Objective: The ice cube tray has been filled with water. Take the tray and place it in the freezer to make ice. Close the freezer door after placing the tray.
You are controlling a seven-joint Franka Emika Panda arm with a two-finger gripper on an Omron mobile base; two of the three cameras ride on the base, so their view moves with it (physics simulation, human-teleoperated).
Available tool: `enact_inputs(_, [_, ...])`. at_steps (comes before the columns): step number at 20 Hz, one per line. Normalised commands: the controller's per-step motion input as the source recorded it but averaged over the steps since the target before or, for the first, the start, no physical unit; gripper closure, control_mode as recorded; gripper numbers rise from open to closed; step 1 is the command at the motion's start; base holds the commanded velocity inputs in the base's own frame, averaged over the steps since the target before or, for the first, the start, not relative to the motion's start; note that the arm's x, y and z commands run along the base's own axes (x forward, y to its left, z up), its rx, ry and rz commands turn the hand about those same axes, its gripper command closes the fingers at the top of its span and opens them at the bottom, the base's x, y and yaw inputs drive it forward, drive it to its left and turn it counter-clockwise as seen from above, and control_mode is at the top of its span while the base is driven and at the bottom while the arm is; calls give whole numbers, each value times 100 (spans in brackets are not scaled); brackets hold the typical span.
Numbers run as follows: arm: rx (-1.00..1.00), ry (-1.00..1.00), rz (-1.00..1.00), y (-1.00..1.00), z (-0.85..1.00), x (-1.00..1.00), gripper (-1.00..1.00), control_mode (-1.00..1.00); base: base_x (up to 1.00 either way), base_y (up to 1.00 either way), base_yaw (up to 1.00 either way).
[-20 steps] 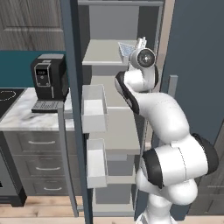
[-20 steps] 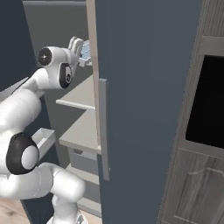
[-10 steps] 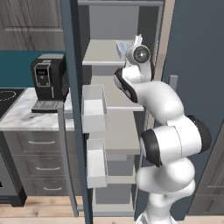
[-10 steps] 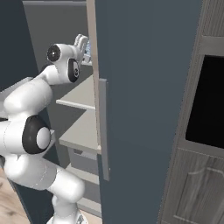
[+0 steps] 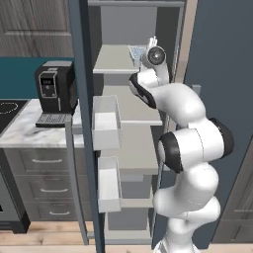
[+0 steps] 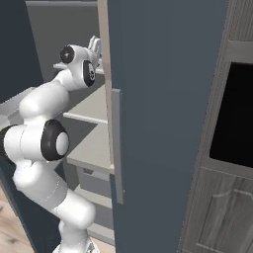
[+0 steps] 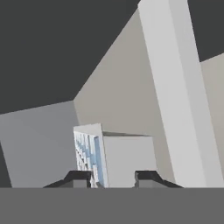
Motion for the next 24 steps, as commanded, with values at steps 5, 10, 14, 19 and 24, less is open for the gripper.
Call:
enact_inputs(5, [0,-2,0,-2,0,-50,-100,-100,0,0,0])
enact_inputs(10, [0,-12,0,-1,10,-90,-100,-100,0,0,0])
enact_inputs(14, [0,-17,0,-13,28,-100,-100,-100,0,0,0])
enact_inputs(19, [4,-10,0,-4,69,-100,-100,-100,0,0,0])
enact_inputs(24, [16,0,0,1,85,-100,-100,-100,0,0,0])
